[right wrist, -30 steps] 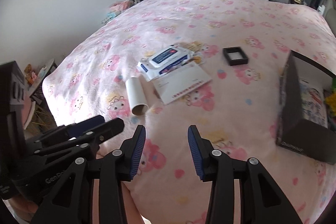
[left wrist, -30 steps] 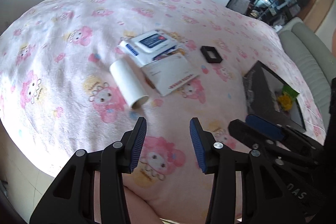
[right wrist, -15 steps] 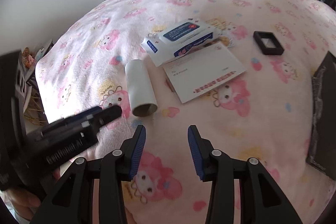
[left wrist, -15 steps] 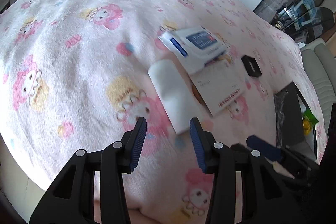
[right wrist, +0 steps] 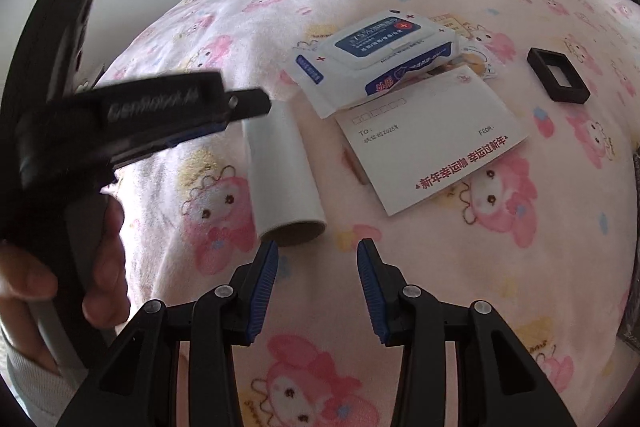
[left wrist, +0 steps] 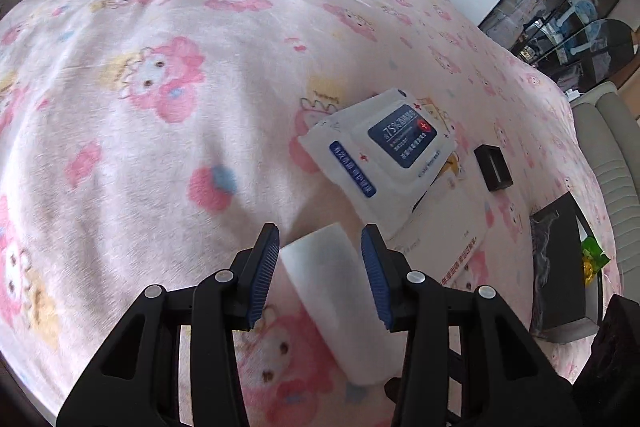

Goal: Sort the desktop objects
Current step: 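Move the right tool toward the white paper roll tube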

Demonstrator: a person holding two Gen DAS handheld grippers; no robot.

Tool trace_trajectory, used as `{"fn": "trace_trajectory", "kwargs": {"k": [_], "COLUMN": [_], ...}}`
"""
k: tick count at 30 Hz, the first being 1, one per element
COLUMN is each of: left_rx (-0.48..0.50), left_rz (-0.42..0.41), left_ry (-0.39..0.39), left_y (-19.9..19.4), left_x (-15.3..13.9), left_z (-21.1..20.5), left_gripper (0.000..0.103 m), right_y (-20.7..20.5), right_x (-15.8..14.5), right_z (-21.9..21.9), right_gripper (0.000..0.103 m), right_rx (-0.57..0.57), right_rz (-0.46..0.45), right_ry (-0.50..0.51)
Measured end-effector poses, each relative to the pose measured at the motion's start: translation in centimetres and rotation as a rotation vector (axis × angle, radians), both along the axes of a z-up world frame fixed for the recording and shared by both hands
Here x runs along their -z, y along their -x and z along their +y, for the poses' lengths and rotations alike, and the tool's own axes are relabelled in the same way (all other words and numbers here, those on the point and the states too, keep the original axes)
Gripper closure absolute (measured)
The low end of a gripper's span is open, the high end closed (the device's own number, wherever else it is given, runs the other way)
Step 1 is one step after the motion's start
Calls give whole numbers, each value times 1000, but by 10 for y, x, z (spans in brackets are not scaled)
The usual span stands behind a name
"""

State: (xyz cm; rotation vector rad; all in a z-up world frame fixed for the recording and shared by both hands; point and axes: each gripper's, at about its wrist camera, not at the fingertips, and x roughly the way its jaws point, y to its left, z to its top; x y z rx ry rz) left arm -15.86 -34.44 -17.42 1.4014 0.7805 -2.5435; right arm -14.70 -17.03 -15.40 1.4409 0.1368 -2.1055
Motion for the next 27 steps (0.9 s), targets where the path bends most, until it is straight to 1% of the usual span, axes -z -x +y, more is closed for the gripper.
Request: {"fn": "trace_trajectory", "kwargs": {"k": [4,7,10,12,13,15,18,21,23,25,27], "left_rx": [10,10,19,35,44,43,-10,-26,-9,10,18], "left_rz": [-19,-29,-30,-28,-21,-4,20,18,15,7,-2], "left_ry": [13,1,2,-23,-54,-107,-134,-162,-168,-170,-155], "left_y": [3,-5,-21,-34,-42,-50,-53,-44,-41,-38,-40], "left_x": [7,6,-1,-4,-4,-4,-2,5,8,11,13], "left_z": [3,4,12,17,18,17,5,-2,1,7,13], "left_gripper": [60,60,60,60,60,60,60,60,60,60,60], "right_y": [5,9,9,12,14,19,23,25,24,23,22], "right_x": [3,5,3,1,0,-1,0,1,0,2,4], "right_z": [2,4,10,18,23,31,39,48,52,45,37], "right_gripper": [66,66,66,66,66,66,66,66,66,66,66], "right_rx": [27,48,70,101,118,141,167,205,220,202,170], "right_rz": [6,10,33,37,37,27,-4,-57,-73,-73,-79], "right_ry": [-14,-25,-54,-61,-57,-39,-6,66,113,121,128]}}
